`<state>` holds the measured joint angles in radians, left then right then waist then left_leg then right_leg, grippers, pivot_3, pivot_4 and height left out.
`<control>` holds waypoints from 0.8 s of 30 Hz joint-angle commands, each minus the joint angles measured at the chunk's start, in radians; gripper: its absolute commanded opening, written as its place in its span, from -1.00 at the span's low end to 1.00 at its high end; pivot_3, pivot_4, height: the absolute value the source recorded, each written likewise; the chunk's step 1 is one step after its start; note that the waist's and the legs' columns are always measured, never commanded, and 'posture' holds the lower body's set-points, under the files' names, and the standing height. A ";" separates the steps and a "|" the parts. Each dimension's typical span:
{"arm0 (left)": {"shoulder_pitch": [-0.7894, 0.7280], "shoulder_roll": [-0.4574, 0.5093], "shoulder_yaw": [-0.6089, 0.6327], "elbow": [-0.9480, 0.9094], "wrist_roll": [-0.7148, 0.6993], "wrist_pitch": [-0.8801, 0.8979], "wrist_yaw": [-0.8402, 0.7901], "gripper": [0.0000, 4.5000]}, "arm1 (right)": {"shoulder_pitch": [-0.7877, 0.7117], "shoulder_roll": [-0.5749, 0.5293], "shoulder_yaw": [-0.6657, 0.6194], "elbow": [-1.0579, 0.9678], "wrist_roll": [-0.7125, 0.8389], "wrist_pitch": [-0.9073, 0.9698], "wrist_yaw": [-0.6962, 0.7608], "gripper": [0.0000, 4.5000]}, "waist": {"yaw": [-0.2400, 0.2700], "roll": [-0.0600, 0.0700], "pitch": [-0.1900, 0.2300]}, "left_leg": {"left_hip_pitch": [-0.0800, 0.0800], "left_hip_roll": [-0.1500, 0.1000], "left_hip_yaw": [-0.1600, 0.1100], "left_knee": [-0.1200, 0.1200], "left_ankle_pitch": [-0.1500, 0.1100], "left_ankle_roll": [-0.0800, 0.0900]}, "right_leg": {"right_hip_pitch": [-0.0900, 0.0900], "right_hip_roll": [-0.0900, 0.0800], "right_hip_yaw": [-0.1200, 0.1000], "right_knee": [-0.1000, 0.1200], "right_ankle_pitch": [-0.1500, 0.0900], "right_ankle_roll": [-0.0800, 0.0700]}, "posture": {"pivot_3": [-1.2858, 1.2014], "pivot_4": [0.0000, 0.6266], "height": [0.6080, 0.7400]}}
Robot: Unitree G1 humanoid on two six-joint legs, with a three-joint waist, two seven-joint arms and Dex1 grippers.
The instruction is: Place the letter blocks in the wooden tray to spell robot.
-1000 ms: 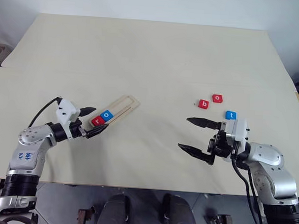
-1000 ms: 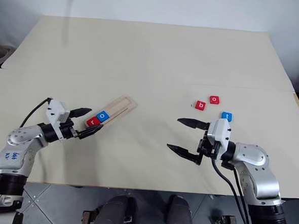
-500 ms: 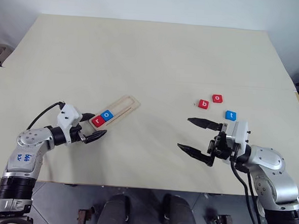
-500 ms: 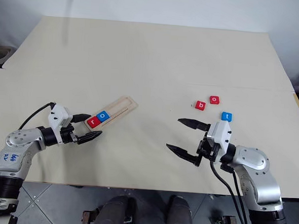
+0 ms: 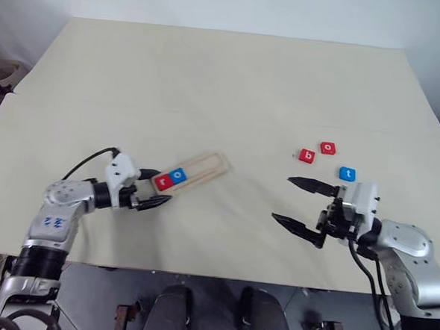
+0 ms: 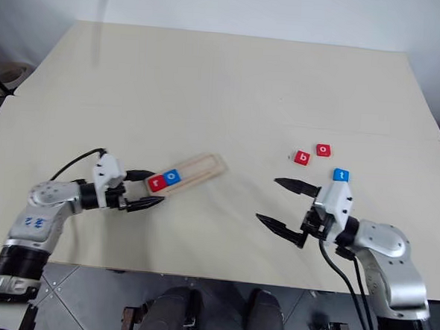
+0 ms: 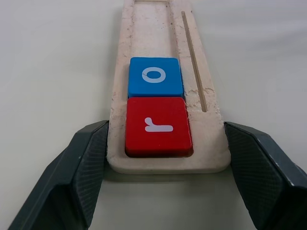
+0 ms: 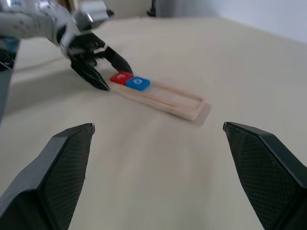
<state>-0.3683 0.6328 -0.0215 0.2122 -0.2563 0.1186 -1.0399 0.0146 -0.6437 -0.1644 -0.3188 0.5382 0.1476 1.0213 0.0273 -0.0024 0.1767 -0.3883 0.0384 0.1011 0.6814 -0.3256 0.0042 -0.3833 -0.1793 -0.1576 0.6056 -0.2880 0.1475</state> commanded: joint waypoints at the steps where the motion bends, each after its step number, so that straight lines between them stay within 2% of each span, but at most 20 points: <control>1: -0.114 -0.026 -0.107 0.020 0.052 -0.050 -0.098 0.52 | 0.090 -0.035 -0.115 -0.053 0.010 -0.019 -0.014 1.00 | 0.003 0.000 0.000 | 0.000 0.000 0.000 0.000 0.000 0.000 | 0.000 0.000 0.000 0.000 0.000 0.000 | 0.03 -0.52 1.00; 9: -0.347 -0.181 -0.277 0.312 0.163 -0.186 -0.223 0.52 | 0.379 0.001 -0.329 -0.133 0.009 -0.042 -0.073 1.00 | -0.003 0.000 0.000 | 0.000 0.000 0.001 0.000 0.000 0.000 | 0.000 0.000 0.000 -0.001 0.000 0.000 | 0.03 -0.52 1.00; 15: -0.452 -0.267 -0.285 0.534 0.210 -0.290 -0.216 0.52 | 0.497 0.053 -0.380 -0.182 0.011 -0.068 -0.109 1.00 | -0.003 0.000 0.000 | 0.001 0.000 0.000 0.000 0.000 0.001 | 0.001 0.000 0.001 -0.001 0.000 0.000 | 0.03 -0.52 1.00; 19: -0.475 -0.284 -0.274 0.592 0.217 -0.315 -0.223 0.52 | 0.516 0.068 -0.384 -0.199 0.011 -0.070 -0.123 1.00 | -0.002 0.000 0.000 | 0.001 -0.001 -0.001 0.001 0.000 0.001 | 0.002 0.000 0.001 -0.001 0.000 0.000 | 0.03 -0.52 1.00; 21: -0.474 -0.281 -0.264 0.592 0.210 -0.301 -0.227 0.84 | 0.520 0.068 -0.384 -0.203 0.013 -0.070 -0.129 1.00 | -0.002 0.000 0.000 | 0.001 -0.001 -0.001 0.001 0.000 0.001 | 0.002 0.000 0.000 -0.001 0.000 0.001 | 0.03 -0.52 1.00; 23: -0.457 -0.267 -0.250 0.564 0.196 -0.293 -0.237 0.99 | 0.524 0.069 -0.384 -0.208 0.017 -0.067 -0.133 1.00 | -0.003 0.000 0.000 | 0.001 -0.001 -0.001 0.001 0.000 0.001 | 0.002 0.000 0.000 -0.001 0.000 0.000 | 0.03 -0.52 1.00; 24: -0.446 -0.257 -0.238 0.545 0.188 -0.295 -0.234 0.99 | 0.527 0.070 -0.386 -0.210 0.020 -0.065 -0.137 1.00 | -0.003 0.000 0.000 | 0.001 -0.001 -0.001 0.001 0.000 0.001 | 0.002 0.000 0.000 0.000 0.000 0.000 | 0.03 -0.52 1.00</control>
<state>-0.8367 0.3549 -0.2798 0.7816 -0.0695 -0.1842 -1.2754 0.5286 -0.5795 -0.5189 -0.4886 0.5388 0.0912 0.8935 0.0241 -0.0029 0.1769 -0.3872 0.0378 0.0999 0.6822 -0.3257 0.0055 -0.3815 -0.1797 -0.1574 0.6053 -0.2878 0.1480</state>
